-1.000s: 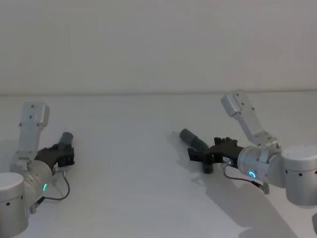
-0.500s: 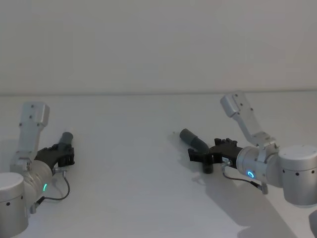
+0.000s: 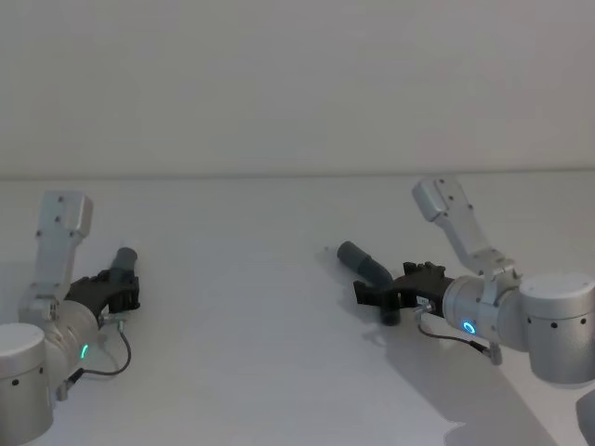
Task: Use both hands to pick up one end of the pipe from the table, align the ends, and insert them.
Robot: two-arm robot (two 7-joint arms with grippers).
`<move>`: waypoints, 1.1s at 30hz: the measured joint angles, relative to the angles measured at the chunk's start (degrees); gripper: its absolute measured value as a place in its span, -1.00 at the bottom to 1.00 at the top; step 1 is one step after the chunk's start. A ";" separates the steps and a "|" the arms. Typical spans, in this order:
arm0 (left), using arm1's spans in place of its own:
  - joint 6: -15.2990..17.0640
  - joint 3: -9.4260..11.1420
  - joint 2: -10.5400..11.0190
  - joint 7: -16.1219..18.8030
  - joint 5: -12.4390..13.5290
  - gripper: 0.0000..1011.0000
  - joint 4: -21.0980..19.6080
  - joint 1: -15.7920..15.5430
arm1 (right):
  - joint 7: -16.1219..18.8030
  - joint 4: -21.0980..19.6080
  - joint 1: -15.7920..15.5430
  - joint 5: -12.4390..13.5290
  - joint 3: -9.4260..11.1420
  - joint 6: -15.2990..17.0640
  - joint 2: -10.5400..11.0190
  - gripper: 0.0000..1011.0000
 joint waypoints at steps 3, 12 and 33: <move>0.00 0.00 0.00 0.00 0.00 -0.40 0.00 0.00 | 0.15 0.11 0.05 -0.12 0.00 0.01 -0.05 0.98; 0.00 0.00 0.00 0.00 0.00 -0.40 0.00 0.00 | 0.61 0.42 0.23 -0.37 -0.03 0.01 -0.16 0.66; 0.00 0.00 0.00 0.00 0.00 -0.40 0.00 0.00 | 0.86 0.61 0.35 -0.56 -0.04 -0.01 -0.25 -0.54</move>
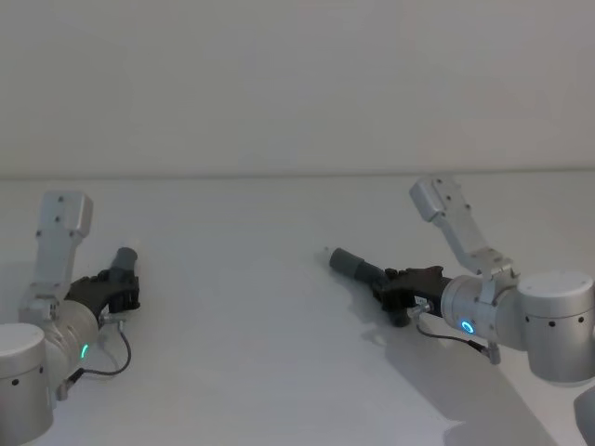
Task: Use both hands to pick up one end of the pipe from the table, align the ends, and insert them.
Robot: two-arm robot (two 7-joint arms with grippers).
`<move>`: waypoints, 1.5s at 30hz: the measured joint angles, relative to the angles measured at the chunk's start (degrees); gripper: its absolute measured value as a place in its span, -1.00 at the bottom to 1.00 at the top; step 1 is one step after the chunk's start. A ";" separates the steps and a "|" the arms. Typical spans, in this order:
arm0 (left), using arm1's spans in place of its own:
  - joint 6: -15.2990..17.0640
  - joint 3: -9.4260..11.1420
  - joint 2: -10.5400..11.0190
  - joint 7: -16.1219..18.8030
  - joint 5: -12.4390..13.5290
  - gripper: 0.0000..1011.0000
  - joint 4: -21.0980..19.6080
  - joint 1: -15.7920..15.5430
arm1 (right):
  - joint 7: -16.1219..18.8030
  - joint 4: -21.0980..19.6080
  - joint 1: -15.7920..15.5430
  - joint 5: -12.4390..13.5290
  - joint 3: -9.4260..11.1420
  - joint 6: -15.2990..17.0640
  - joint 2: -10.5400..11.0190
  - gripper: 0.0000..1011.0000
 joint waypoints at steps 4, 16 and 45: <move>0.00 0.00 0.00 0.00 0.00 -0.40 0.00 0.00 | 0.02 0.03 0.01 -0.02 0.00 0.00 0.00 -0.60; 0.00 0.00 0.00 0.00 0.00 -0.40 0.00 0.00 | 0.06 0.04 0.01 -0.03 0.00 0.00 0.01 -0.66; 0.00 0.00 0.00 0.00 0.00 -0.40 0.00 0.00 | 0.06 0.04 0.00 -0.03 0.00 0.00 0.01 -0.68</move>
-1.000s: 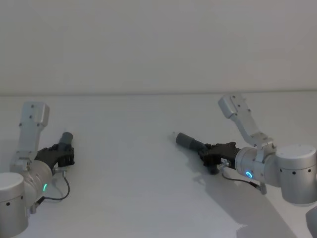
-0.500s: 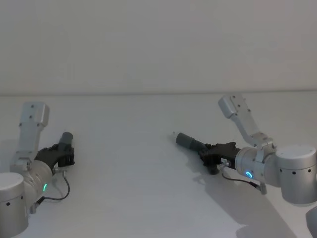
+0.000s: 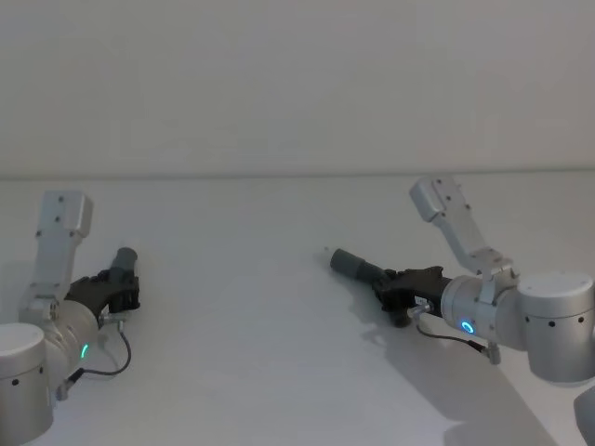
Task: Use both hands to pick up one end of the pipe from the table, align the ends, and insert them.
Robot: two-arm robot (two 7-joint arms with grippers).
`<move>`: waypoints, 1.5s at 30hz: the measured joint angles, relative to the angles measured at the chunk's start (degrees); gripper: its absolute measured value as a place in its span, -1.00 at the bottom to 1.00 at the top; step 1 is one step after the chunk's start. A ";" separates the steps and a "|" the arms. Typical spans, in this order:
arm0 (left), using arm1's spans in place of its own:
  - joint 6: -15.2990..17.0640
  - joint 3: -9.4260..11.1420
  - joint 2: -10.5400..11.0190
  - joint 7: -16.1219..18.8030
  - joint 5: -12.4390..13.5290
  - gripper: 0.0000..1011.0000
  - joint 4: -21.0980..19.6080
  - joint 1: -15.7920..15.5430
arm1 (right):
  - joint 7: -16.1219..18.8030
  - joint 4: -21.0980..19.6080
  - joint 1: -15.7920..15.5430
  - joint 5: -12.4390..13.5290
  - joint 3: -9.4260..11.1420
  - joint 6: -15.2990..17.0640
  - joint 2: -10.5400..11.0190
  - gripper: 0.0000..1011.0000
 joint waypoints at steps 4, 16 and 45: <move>0.00 0.00 0.00 0.00 0.00 -0.40 0.00 0.00 | 0.00 0.00 0.00 0.00 0.00 0.00 0.00 -0.68; -0.02 0.24 0.48 -1.28 0.05 -0.40 0.21 -0.37 | 0.91 -0.58 -0.39 -0.23 -0.19 -1.25 0.69 -0.68; -6.71 3.08 7.21 -15.86 0.16 -0.40 -1.51 -2.11 | 12.37 -7.10 -3.82 -2.09 -1.67 -17.55 11.77 -0.68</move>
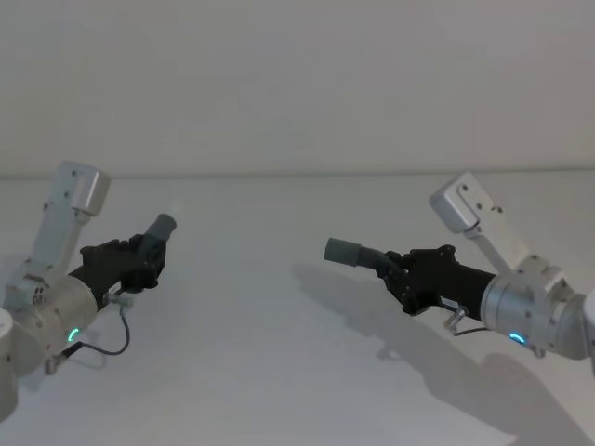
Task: Use both hands to pick up one end of the pipe from the table, align the ends, and insert them.
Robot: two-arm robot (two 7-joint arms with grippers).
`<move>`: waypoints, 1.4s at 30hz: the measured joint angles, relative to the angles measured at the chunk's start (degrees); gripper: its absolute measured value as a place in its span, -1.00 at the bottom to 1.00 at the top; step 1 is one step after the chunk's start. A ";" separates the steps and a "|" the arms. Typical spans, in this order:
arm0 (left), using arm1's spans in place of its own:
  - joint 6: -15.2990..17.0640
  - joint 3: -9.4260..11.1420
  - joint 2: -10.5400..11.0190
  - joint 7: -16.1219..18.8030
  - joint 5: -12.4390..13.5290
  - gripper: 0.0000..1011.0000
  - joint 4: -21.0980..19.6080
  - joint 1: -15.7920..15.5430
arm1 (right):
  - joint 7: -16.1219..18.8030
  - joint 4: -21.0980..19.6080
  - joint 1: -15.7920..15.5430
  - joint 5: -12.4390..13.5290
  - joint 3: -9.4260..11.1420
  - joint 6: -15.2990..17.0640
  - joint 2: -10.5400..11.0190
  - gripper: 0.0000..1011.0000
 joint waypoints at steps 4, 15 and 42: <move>-1.31 0.26 1.16 -2.86 -0.66 -0.40 -0.07 -0.12 | 2.65 -0.25 -0.13 0.10 -0.37 -2.68 2.07 -0.68; -4.36 1.54 4.97 -12.02 -3.00 -0.40 0.20 -0.80 | 6.72 -0.50 -0.48 1.10 -0.91 -7.47 5.06 -0.68; -6.33 7.45 13.97 -35.64 -8.33 -0.40 2.20 -5.45 | 11.61 -1.36 -0.63 3.65 -2.16 -14.25 8.32 -0.68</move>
